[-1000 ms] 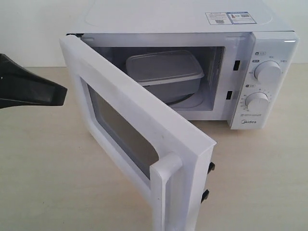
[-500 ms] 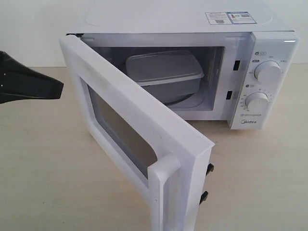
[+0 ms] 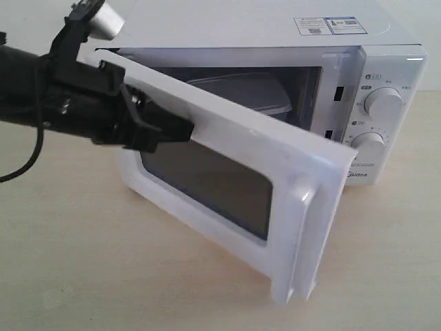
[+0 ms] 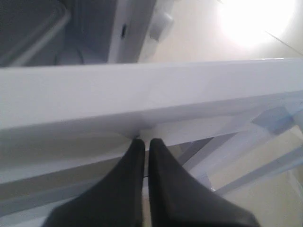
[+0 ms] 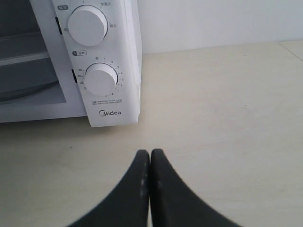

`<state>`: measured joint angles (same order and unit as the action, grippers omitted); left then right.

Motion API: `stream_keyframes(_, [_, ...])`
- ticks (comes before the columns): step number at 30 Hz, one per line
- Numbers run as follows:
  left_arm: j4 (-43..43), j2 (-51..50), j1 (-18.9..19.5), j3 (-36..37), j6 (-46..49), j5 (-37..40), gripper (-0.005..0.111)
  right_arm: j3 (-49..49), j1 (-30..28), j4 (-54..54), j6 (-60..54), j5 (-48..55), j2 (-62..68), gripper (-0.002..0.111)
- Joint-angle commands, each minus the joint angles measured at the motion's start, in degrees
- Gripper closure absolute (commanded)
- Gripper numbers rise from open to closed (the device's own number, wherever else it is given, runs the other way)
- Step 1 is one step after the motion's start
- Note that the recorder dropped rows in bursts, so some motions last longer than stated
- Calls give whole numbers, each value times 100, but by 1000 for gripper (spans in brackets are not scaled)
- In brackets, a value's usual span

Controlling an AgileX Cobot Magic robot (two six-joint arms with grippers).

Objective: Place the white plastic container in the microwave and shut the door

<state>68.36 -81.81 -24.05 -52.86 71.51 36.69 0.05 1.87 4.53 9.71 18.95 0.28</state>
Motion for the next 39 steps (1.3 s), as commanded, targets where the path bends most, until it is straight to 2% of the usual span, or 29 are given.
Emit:
stream_keyframes(1, [466, -410, -249, -526, 143, -803, 102, -5, -16, 60, 33, -24, -28, 108])
stream_keyframes(7, [476, -592, -249, -919, 143, -521, 102, -5, -16, 49, 32, -24, -28, 108])
stream_keyframes(18, [422, -604, -249, -918, 69, -488, 102, -5, -16, 49, 32, -24, -28, 108])
stream_keyframes(21, [344, -583, -249, -918, 31, -100, 102, -5, -16, 49, 32, -24, -28, 108])
stream_keyframes(23, [-51, -511, -249, -918, -235, 272, 102, -5, -16, 49, 32, -24, -28, 108])
stream_keyframes(26, [-1009, -180, -249, -918, -919, 474, 102, -5, -16, 379, -334, -70, -28, 108])
stream_keyframes(30, [-1857, 302, -249, -890, -1561, 679, 102, -5, -16, 659, -707, -49, -28, 108])
stream_keyframes(35, [-2306, 936, -249, -728, -2281, 703, 102, -5, -16, 659, -1273, -142, -28, 108])
stream_keyframes(39, [-2341, 1486, -249, -400, -2548, 986, 102, -5, -16, 529, -1208, -984, -28, 108])
